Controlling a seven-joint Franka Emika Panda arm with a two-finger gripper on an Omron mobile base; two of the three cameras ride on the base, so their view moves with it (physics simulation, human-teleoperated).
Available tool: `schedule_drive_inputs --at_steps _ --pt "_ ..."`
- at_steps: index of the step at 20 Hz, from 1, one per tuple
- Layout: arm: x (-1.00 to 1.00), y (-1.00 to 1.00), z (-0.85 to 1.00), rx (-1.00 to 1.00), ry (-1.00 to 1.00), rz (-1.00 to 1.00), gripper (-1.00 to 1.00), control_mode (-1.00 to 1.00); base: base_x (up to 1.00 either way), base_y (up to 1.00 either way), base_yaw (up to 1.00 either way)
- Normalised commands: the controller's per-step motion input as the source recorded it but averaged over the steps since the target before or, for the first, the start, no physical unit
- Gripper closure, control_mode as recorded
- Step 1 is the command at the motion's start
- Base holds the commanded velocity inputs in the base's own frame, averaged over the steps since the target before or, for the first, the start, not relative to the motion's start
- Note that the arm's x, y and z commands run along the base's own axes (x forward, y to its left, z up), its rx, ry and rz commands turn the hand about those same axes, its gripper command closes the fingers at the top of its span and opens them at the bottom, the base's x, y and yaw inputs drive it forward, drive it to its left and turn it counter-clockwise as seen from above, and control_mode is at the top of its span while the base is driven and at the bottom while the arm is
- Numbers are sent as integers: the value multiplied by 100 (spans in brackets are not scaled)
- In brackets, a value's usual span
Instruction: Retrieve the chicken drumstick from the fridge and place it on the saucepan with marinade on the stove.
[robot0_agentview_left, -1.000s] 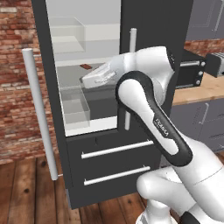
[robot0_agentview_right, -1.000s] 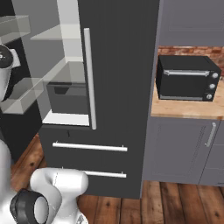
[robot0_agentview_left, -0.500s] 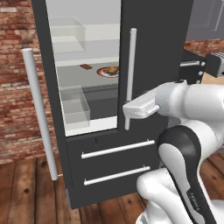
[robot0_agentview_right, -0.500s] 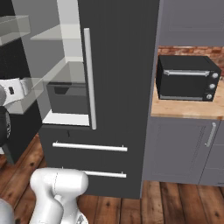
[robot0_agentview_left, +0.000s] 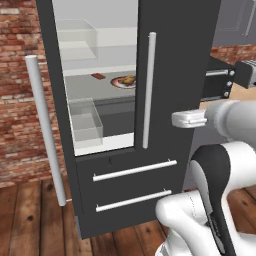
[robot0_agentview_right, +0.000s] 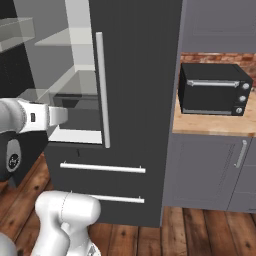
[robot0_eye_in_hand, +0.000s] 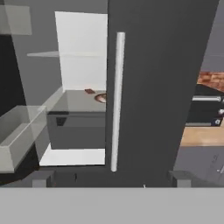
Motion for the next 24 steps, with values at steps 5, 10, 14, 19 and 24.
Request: schedule_drive_inputs --at_steps 5,10,14,19,24 --pt "0 -36 2 -5 15 -10 -100 -100 0 0 0" --pt "0 -16 -16 6 10 14 -100 -100 0 0 0" --pt "0 -3 -5 10 10 9 -100 -100 0 0 0" --pt "29 2 2 2 2 0 -100 -100 0 0 0" --pt "50 4 0 0 0 0 -100 -100 0 0 0"
